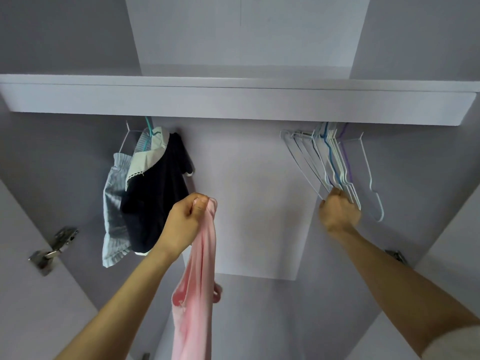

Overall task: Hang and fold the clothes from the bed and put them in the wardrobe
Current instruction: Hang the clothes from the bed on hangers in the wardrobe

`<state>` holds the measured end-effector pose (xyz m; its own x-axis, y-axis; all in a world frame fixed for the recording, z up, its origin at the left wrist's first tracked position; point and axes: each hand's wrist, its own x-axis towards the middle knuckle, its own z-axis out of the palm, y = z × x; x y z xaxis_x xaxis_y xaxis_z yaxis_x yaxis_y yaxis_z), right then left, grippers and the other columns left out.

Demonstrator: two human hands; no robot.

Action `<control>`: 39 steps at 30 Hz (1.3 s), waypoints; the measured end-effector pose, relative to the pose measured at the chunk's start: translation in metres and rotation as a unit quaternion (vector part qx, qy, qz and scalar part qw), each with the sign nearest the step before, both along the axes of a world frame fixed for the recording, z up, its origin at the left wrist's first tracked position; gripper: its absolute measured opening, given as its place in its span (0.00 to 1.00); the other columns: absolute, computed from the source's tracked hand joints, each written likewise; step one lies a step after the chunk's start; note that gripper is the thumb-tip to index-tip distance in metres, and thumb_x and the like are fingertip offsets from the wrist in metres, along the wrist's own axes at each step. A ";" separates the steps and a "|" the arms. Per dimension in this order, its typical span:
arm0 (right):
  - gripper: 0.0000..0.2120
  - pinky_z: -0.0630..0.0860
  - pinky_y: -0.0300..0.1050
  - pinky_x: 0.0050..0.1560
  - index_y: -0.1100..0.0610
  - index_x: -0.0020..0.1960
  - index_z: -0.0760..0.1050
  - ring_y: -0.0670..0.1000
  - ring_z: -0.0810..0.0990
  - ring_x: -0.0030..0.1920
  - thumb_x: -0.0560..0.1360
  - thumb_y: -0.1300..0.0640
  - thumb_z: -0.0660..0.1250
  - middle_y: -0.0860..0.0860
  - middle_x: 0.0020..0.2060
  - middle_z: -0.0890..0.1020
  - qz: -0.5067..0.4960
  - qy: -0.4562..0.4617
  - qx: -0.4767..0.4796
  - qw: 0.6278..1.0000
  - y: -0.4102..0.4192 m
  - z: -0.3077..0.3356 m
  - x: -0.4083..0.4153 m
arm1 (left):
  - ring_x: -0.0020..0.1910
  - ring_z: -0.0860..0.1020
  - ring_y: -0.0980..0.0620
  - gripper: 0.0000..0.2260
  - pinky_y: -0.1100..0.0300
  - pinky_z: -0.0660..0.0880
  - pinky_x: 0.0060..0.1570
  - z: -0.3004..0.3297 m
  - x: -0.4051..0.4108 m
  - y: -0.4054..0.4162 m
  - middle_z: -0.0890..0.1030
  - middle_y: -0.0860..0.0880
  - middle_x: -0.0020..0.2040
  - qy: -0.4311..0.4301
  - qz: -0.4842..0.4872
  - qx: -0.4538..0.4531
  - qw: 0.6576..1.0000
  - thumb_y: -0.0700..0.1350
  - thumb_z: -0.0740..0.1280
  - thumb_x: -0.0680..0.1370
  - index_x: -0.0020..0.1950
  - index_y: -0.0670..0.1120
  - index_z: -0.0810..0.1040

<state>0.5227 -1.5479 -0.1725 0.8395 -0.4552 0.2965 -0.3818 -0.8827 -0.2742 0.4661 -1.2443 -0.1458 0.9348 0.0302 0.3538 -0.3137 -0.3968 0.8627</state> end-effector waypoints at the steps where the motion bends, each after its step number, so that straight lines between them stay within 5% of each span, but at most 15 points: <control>1: 0.13 0.75 0.53 0.52 0.67 0.61 0.70 0.64 0.80 0.54 0.78 0.63 0.57 0.63 0.54 0.79 -0.004 0.006 -0.004 1.000 -0.001 -0.001 0.003 | 0.37 0.76 0.63 0.11 0.73 0.69 0.41 0.000 0.000 0.003 0.77 0.55 0.37 0.002 0.003 0.004 1.000 0.41 0.57 0.82 0.44 0.47 0.77; 6: 0.19 0.74 0.54 0.53 0.67 0.68 0.61 0.64 0.79 0.55 0.78 0.64 0.56 0.63 0.54 0.80 -0.010 0.046 -0.060 0.997 -0.005 0.003 0.012 | 0.36 0.75 0.67 0.11 0.76 0.69 0.40 0.000 -0.003 0.017 0.79 0.62 0.34 0.001 0.014 -0.001 1.000 0.40 0.57 0.82 0.44 0.45 0.78; 11: 0.13 0.74 0.54 0.55 0.65 0.61 0.72 0.63 0.78 0.58 0.78 0.63 0.58 0.61 0.56 0.80 -0.002 0.057 -0.072 0.996 -0.006 0.013 0.021 | 0.37 0.75 0.65 0.11 0.76 0.69 0.39 0.003 -0.001 0.016 0.79 0.55 0.39 -0.004 0.028 0.002 1.000 0.40 0.57 0.82 0.45 0.43 0.78; 18: 0.14 0.74 0.51 0.53 0.65 0.58 0.74 0.63 0.78 0.56 0.78 0.58 0.58 0.62 0.54 0.80 0.012 0.041 -0.008 0.999 0.001 0.002 0.030 | 0.36 0.75 0.67 0.14 0.76 0.69 0.37 0.004 -0.003 0.009 0.77 0.55 0.38 -0.004 0.028 -0.004 1.000 0.39 0.57 0.82 0.40 0.49 0.75; 27: 0.29 0.75 0.48 0.44 0.65 0.74 0.49 0.60 0.81 0.49 0.78 0.62 0.58 0.61 0.49 0.81 0.054 0.030 -0.105 0.993 -0.009 -0.006 0.039 | 0.36 0.75 0.64 0.13 0.76 0.69 0.36 0.001 -0.002 0.007 0.77 0.57 0.36 0.011 0.037 -0.014 0.999 0.40 0.57 0.82 0.41 0.49 0.76; 29: 0.28 0.76 0.48 0.39 0.65 0.71 0.58 0.61 0.82 0.45 0.73 0.64 0.63 0.62 0.46 0.81 0.055 -0.008 -0.128 0.990 -0.012 0.001 0.041 | 0.37 0.74 0.58 0.12 0.75 0.70 0.34 -0.002 0.000 0.006 0.77 0.51 0.37 0.013 0.035 -0.012 0.999 0.41 0.57 0.82 0.42 0.47 0.77; 32: 0.19 0.73 0.43 0.27 0.65 0.50 0.75 0.58 0.80 0.36 0.59 0.67 0.71 0.60 0.36 0.79 0.050 -0.081 -0.253 0.963 -0.016 0.004 0.046 | 0.39 0.75 0.55 0.11 0.74 0.71 0.35 -0.006 0.005 0.004 0.79 0.47 0.39 0.014 0.032 -0.006 0.999 0.42 0.58 0.82 0.44 0.46 0.78; 36: 0.11 0.72 0.45 0.36 0.62 0.46 0.75 0.57 0.77 0.39 0.64 0.65 0.64 0.58 0.39 0.78 0.035 -0.077 -0.331 0.940 -0.031 0.013 0.048 | 0.38 0.75 0.57 0.12 0.74 0.71 0.34 -0.005 0.011 -0.005 0.79 0.46 0.40 0.018 0.028 -0.009 0.999 0.41 0.57 0.82 0.44 0.47 0.78; 39: 0.10 0.70 0.43 0.38 0.58 0.42 0.76 0.55 0.77 0.38 0.60 0.62 0.68 0.55 0.36 0.79 0.022 -0.036 -0.343 0.938 -0.042 0.007 0.045 | 0.36 0.76 0.60 0.12 0.75 0.70 0.34 -0.006 0.012 -0.010 0.79 0.49 0.39 0.017 0.022 -0.008 1.000 0.42 0.57 0.82 0.44 0.49 0.78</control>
